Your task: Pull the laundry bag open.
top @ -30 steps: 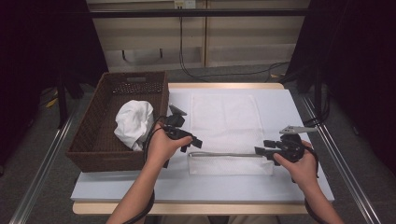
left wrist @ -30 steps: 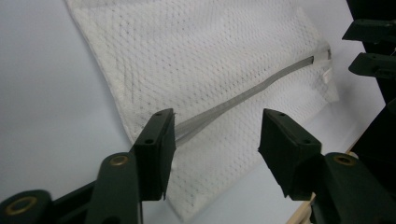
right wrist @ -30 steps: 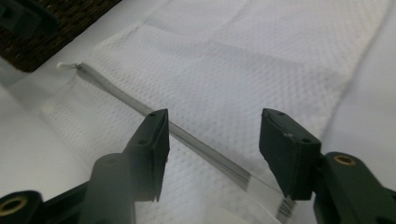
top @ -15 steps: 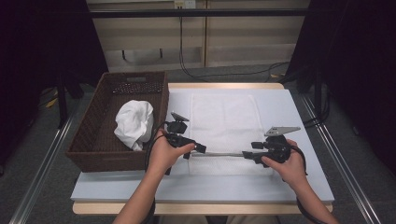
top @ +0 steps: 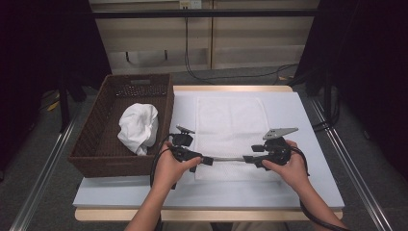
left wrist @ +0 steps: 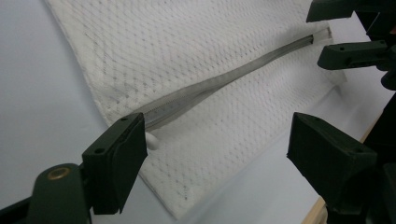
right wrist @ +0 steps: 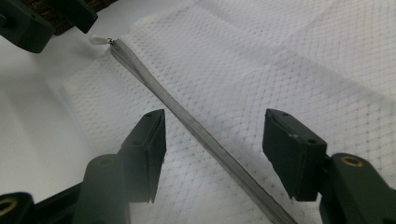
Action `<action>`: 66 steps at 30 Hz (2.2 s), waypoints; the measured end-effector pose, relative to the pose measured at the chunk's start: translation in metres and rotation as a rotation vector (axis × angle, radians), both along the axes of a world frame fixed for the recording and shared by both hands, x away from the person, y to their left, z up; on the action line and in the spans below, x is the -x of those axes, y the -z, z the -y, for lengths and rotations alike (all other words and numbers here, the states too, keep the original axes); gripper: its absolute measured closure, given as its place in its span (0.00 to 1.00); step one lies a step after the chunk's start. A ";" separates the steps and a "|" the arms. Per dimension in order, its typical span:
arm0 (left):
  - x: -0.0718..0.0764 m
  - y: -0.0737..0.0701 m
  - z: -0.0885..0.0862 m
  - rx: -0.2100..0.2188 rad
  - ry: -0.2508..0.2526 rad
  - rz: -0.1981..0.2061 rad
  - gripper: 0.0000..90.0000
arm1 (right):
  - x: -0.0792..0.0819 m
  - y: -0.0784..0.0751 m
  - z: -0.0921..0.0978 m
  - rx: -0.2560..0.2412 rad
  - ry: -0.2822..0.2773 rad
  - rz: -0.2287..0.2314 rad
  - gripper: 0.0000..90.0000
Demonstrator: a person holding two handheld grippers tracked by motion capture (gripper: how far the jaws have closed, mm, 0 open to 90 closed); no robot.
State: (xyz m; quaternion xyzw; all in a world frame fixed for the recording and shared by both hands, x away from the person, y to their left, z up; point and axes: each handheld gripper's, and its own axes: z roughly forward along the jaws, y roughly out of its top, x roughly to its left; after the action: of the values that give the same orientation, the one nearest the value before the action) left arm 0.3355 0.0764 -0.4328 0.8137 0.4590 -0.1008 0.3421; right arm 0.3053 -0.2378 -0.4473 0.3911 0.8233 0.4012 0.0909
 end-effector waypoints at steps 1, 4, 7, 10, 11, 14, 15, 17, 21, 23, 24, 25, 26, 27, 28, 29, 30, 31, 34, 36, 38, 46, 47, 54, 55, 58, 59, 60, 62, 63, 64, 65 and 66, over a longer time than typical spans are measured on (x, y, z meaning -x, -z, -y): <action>0.001 0.000 0.001 0.009 0.001 0.001 0.21 | 0.000 0.000 -0.001 0.003 0.003 -0.003 0.44; 0.004 0.001 0.001 0.013 -0.009 0.014 0.20 | 0.000 0.001 -0.003 0.000 -0.003 -0.012 0.44; 0.008 0.001 0.003 0.011 -0.001 0.030 0.19 | -0.001 0.004 -0.006 0.018 -0.012 -0.007 0.44; 0.008 0.004 0.004 0.002 0.014 0.033 0.19 | -0.002 0.006 -0.009 0.032 -0.019 -0.007 0.44; 0.009 0.004 0.004 -0.006 0.012 0.035 0.19 | -0.002 0.006 -0.010 0.029 -0.026 -0.012 0.45; 0.009 0.004 0.003 0.002 0.002 0.040 0.18 | -0.003 0.006 -0.012 0.039 -0.030 -0.020 0.46; 0.010 0.004 0.003 0.005 0.000 0.041 0.18 | -0.003 0.006 -0.012 0.044 -0.033 -0.023 0.46; 0.010 0.005 0.003 0.007 -0.003 0.044 0.18 | -0.004 0.007 -0.013 0.043 -0.038 -0.028 0.47; 0.011 0.005 0.003 0.012 0.006 0.045 0.17 | -0.005 0.008 -0.016 0.053 -0.050 -0.026 0.48; 0.012 0.006 0.005 0.024 0.001 0.038 0.17 | -0.006 0.010 -0.018 0.056 -0.058 -0.032 0.49; 0.012 0.006 0.005 0.032 -0.001 0.033 0.17 | -0.006 0.011 -0.019 0.069 -0.058 -0.032 0.51; 0.012 0.007 0.005 0.021 0.006 0.040 0.17 | -0.006 0.011 -0.020 0.076 -0.064 -0.037 0.52; 0.011 0.007 0.004 0.019 0.015 0.037 0.17 | -0.007 0.012 -0.021 0.076 -0.066 -0.032 0.53; 0.011 0.008 0.004 0.020 0.013 0.035 0.17 | -0.007 0.012 -0.022 0.077 -0.069 -0.029 0.54; 0.011 0.008 0.004 0.018 0.013 0.038 0.17 | -0.008 0.012 -0.023 0.079 -0.075 -0.029 0.55; 0.011 0.009 0.004 0.011 0.019 0.041 0.17 | -0.009 0.012 -0.025 0.085 -0.082 -0.028 0.55; 0.010 0.009 0.003 0.014 0.016 0.039 0.17 | -0.009 0.012 -0.027 0.096 -0.086 -0.026 0.56; 0.010 0.009 0.003 0.017 0.013 0.040 0.17 | -0.011 0.012 -0.028 0.096 -0.100 -0.028 0.56; 0.010 0.010 0.004 0.018 0.014 0.041 0.16 | -0.015 0.015 -0.034 0.110 -0.125 -0.020 0.58; 0.010 0.010 0.005 0.021 0.009 0.044 0.16 | -0.017 0.018 -0.036 0.113 -0.131 -0.020 0.60; 0.010 0.010 0.005 0.025 0.010 0.042 0.16 | -0.017 0.022 -0.038 0.117 -0.130 -0.033 0.60; 0.010 0.011 0.005 0.021 0.019 0.041 0.16 | -0.022 0.029 -0.039 0.147 -0.137 -0.013 0.60; 0.010 0.011 0.005 0.020 0.019 0.041 0.16 | -0.022 0.029 -0.040 0.155 -0.139 -0.007 0.62; 0.010 0.012 0.006 0.021 0.011 0.038 0.16 | -0.030 0.026 -0.037 0.156 -0.121 -0.050 0.74; 0.010 0.012 0.005 0.017 0.019 0.038 0.16 | -0.031 0.026 -0.037 0.148 -0.114 -0.056 0.76; 0.010 0.012 0.005 0.020 0.014 0.038 0.16 | -0.033 0.026 -0.036 0.137 -0.109 -0.074 0.76; 0.010 0.011 0.005 0.018 0.011 0.040 0.16 | -0.034 0.026 -0.036 0.132 -0.112 -0.072 0.77; 0.010 0.011 0.005 0.015 0.018 0.042 0.16 | -0.034 0.025 -0.036 0.136 -0.119 -0.067 0.78; 0.010 0.011 0.005 0.013 0.022 0.045 0.16 | -0.034 0.025 -0.037 0.122 -0.113 -0.070 0.79; 0.010 0.011 0.005 0.018 0.019 0.043 0.16 | -0.034 0.025 -0.038 0.121 -0.113 -0.067 0.79; 0.010 0.011 0.006 0.019 0.021 0.043 0.16 | -0.033 0.024 -0.040 0.130 -0.111 -0.069 0.80; 0.010 0.011 0.006 0.022 0.019 0.040 0.16 | -0.033 0.024 -0.041 0.142 -0.116 -0.063 0.81; 0.010 0.011 0.007 0.025 0.010 0.040 0.16 | -0.034 0.024 -0.042 0.153 -0.124 -0.060 0.82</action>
State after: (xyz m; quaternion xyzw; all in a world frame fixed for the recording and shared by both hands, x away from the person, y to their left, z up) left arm 0.3251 0.0698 -0.4439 0.8135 0.4467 -0.0919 0.3609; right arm 0.3393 -0.1960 -0.4717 0.3431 0.8765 0.3303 0.0709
